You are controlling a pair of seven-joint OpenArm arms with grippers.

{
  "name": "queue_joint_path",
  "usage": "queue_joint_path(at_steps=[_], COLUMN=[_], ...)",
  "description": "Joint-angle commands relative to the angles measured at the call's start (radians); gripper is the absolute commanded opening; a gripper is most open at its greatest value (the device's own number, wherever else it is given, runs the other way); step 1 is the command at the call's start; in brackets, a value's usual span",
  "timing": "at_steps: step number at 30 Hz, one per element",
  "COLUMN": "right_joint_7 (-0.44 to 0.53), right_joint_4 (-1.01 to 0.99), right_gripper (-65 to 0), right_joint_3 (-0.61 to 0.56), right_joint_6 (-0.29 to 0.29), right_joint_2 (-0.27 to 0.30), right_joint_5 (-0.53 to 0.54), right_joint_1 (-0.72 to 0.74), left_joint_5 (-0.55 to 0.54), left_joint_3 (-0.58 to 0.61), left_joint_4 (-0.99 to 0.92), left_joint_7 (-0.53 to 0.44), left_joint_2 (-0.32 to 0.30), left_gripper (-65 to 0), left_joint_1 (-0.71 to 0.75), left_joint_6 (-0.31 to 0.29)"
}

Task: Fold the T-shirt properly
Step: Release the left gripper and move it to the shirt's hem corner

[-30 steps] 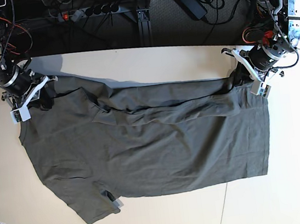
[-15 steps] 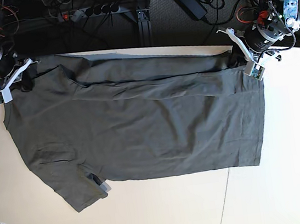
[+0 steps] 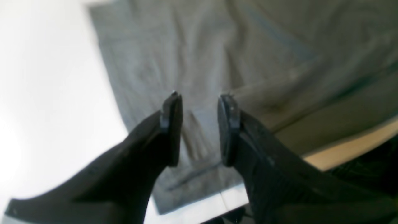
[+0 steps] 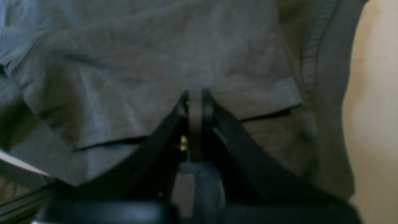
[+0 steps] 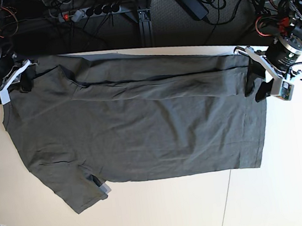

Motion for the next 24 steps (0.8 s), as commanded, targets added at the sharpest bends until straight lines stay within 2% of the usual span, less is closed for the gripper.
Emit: queue_joint_path(at_steps=[1, 5, 7, 15, 19, 21, 24], right_joint_7=[0.004, 0.004, 0.004, 0.002, 0.001, 0.002, 0.001], right_joint_4=[0.010, 0.010, 0.010, 0.010, 0.010, 0.010, 0.010], right_gripper=[-65.0, -65.0, -65.0, -65.0, -65.0, -65.0, -65.0], right_joint_3=[0.010, 0.010, 0.010, 0.010, 0.010, 0.010, 0.010], right_joint_6=[0.050, 0.050, 0.050, 0.050, 0.050, 0.050, 0.050], right_joint_2=[0.014, 0.014, 0.014, 0.014, 0.014, 0.014, 0.014], right_joint_5=[0.004, 0.004, 0.005, 0.004, 0.004, 0.005, 0.004], right_joint_1=[-0.002, -0.003, -0.003, 0.000, -0.003, -0.003, -0.003], left_joint_5=[-0.010, -0.007, 0.006, -0.063, -0.109, -0.153, -0.208], left_joint_3=[-0.017, -0.023, -0.022, 0.029, 0.077, 0.081, 0.081], left_joint_4=[0.013, -0.053, -0.140, -0.751, -1.060, -1.172, -1.278], left_joint_7=[-0.017, -0.081, -0.106, -0.101, -0.055, -0.027, -0.002], left_joint_2=[-0.023, -0.049, -0.048, -0.045, -0.042, -0.039, -0.035], left_gripper=[-42.1, -37.0, -37.0, -37.0, -37.0, -37.0, -37.0], left_joint_1=[-0.026, -0.115, -0.178, -0.546, -0.721, -0.785, -0.850], left_joint_6=[-0.007, 0.002, 0.070, 0.075, 0.067, 0.008, -0.021])
